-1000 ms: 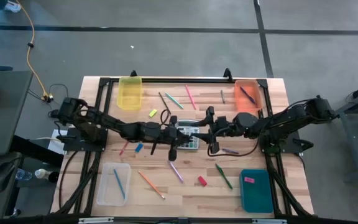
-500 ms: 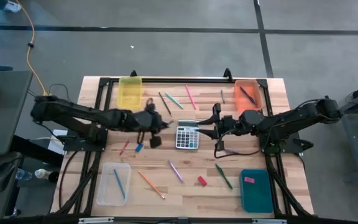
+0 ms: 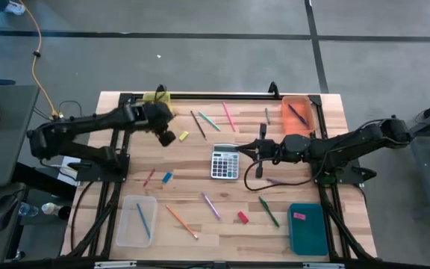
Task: Sort crayons/erasers/pens/pencils in bins
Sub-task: Put the green crayon into the yellow bin
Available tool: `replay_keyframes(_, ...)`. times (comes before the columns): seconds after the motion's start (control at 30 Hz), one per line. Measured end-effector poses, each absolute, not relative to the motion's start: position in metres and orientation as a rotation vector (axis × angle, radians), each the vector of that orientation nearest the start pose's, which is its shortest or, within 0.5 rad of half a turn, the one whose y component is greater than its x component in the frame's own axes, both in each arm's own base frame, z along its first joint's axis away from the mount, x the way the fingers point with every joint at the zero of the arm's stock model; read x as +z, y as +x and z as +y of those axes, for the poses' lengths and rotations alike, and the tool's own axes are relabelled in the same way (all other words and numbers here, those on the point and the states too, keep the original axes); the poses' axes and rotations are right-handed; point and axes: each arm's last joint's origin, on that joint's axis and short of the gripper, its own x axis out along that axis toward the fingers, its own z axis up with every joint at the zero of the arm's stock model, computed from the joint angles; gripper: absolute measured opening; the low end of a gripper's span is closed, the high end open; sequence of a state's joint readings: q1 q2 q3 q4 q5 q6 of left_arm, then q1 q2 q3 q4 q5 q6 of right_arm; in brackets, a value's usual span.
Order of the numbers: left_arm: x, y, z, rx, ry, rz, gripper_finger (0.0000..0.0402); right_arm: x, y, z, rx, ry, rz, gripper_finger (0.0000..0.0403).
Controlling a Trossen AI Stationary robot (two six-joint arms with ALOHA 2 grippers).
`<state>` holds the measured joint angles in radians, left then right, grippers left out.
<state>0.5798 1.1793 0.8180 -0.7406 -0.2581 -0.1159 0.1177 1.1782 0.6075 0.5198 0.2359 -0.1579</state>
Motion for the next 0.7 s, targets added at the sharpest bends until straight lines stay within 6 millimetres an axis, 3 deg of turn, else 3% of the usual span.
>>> replay_keyframes(0.33, 0.237, 0.169, 0.203, 0.924, -0.463, 1.232, 0.0007, 0.26, 0.252, 0.023, -0.113, -0.168, 0.067, 0.0001)
replay_keyframes(0.7, 0.2, 0.159, 0.255, 0.99, -0.628, 1.499, 0.0008, 0.26, 0.252, 0.023, -0.109, -0.173, 0.067, 0.0)
